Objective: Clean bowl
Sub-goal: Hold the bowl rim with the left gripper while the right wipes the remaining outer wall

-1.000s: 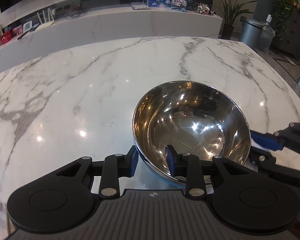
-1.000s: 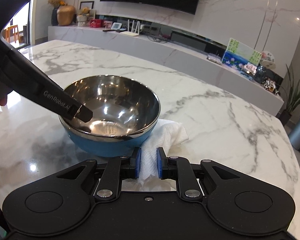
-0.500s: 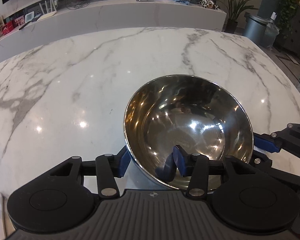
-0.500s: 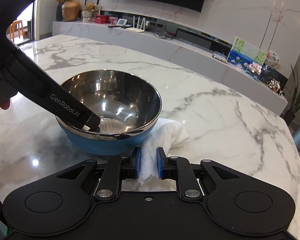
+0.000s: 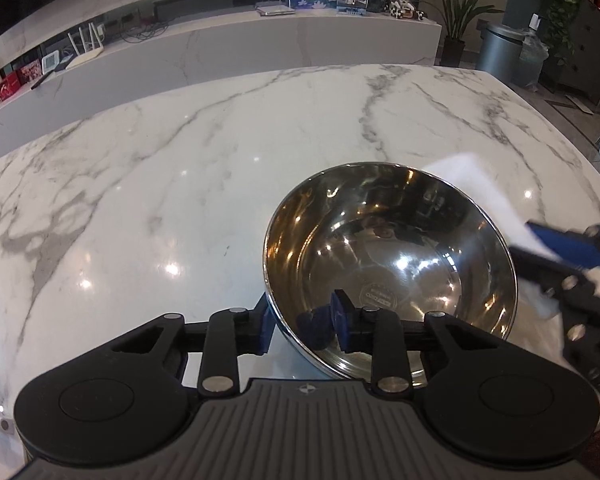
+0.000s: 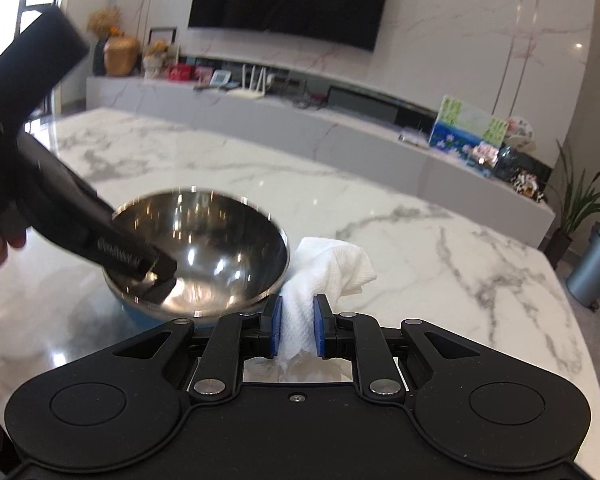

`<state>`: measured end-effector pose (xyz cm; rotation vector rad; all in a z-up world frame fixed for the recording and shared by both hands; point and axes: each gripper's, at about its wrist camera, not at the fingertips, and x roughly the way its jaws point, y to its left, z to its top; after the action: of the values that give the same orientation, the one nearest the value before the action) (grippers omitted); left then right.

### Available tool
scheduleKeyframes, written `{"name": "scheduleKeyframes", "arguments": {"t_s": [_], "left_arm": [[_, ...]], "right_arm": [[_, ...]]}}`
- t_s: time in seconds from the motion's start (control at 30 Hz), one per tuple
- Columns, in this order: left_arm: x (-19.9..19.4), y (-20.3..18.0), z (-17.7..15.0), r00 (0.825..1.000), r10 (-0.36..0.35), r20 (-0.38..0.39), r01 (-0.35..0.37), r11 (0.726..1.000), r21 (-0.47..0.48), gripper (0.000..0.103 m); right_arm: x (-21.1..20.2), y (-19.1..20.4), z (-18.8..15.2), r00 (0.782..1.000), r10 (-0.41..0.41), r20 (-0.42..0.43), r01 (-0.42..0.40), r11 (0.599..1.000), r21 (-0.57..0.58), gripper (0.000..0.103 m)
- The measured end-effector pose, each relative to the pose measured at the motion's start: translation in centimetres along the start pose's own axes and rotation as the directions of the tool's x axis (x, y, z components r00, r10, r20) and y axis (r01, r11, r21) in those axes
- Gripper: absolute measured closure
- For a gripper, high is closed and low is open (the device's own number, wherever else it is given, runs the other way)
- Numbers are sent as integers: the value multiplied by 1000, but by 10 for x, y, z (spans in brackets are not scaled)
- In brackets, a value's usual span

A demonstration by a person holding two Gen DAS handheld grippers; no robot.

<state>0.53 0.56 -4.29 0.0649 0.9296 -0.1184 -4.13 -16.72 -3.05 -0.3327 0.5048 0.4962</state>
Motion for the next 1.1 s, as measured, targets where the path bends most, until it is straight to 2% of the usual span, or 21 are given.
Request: {"name": "scheduleKeyframes", "arguments": {"t_s": [0.2, 0.83, 0.93, 1.03, 1.1], "left_arm": [[3, -1, 2, 1000, 7, 7, -7, 1000, 0, 78], [4, 1, 2, 1000, 9, 1, -9, 1000, -17, 78], [4, 2, 2, 1000, 7, 5, -6, 1000, -25, 77], [2, 4, 2, 1000, 7, 22, -6, 999, -34, 74], [-1, 7, 2, 999, 12, 44, -10, 999, -52, 60]], "right_arm": [[-2, -1, 0, 1000, 13, -5, -13, 1000, -8, 88], [9, 27, -16, 984, 101, -146, -113, 991, -72, 88], [12, 29, -17, 982, 94, -162, -109, 991, -80, 88], [13, 27, -16, 984, 68, -162, -81, 994, -71, 88], [13, 22, -15, 987, 31, -160, -40, 998, -55, 88]]}}
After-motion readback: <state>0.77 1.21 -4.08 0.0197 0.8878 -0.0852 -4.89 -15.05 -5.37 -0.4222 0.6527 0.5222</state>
